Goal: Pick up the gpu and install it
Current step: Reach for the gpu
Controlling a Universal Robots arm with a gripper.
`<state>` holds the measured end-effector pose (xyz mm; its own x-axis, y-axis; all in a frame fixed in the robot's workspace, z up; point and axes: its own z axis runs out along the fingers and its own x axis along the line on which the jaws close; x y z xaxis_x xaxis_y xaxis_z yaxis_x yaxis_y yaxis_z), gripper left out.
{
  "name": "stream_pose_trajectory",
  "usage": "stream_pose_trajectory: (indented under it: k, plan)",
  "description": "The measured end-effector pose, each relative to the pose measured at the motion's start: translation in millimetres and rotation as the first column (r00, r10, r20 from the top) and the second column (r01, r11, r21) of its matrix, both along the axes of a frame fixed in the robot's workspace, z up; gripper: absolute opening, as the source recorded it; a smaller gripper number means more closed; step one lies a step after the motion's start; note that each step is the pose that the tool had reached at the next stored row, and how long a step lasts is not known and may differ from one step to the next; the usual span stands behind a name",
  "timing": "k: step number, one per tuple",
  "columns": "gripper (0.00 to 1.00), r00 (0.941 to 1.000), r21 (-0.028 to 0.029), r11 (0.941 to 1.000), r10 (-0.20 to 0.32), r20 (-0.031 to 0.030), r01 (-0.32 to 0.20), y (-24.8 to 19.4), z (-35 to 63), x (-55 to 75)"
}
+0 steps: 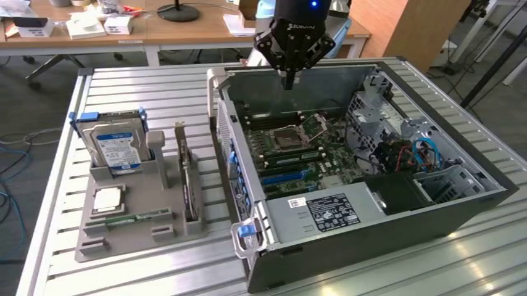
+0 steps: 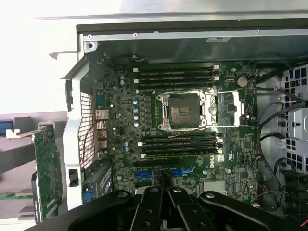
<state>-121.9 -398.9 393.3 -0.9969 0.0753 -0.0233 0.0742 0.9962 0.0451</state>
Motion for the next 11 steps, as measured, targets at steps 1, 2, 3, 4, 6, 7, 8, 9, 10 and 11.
stream_pose_trajectory:
  k: [1, 2, 3, 4, 6, 7, 8, 9, 10, 11]
  plan:
    - [0.1, 1.0, 0.0, 1.0, 0.0, 0.0, 0.0, 0.0, 0.0, -0.2]
    - [0.1, 1.0, 0.0, 1.0, 0.0, 0.0001, 0.0, 0.0, 0.0, -1.2]
    - [0.1, 1.0, -0.0001, 1.0, 0.0, -0.0001, 0.0, 0.0, 0.0, -3.0]
    - [0.1, 1.0, 0.0, 1.0, 0.0, 0.0001, 0.0, 0.0, 0.0, -5.0]
    - [0.1, 1.0, 0.0, 1.0, 0.0, 0.0, 0.0, 0.0, 0.0, -8.8]
    - [0.1, 1.0, 0.0, 1.0, 0.0, 0.0, 0.0, 0.0, 0.0, -10.7]
    - [0.1, 1.0, 0.0, 1.0, 0.0, 0.0, 0.0, 0.0, 0.0, -12.5]
    - [0.1, 1.0, 0.0, 1.0, 0.0, 0.0, 0.0, 0.0, 0.0, -14.2]
    - [0.1, 1.0, 0.0, 1.0, 0.0, 0.0, 0.0, 0.0, 0.0, -16.1]
    - [0.1, 1.0, 0.0, 1.0, 0.0, 0.0, 0.0, 0.0, -0.1, -18.0]
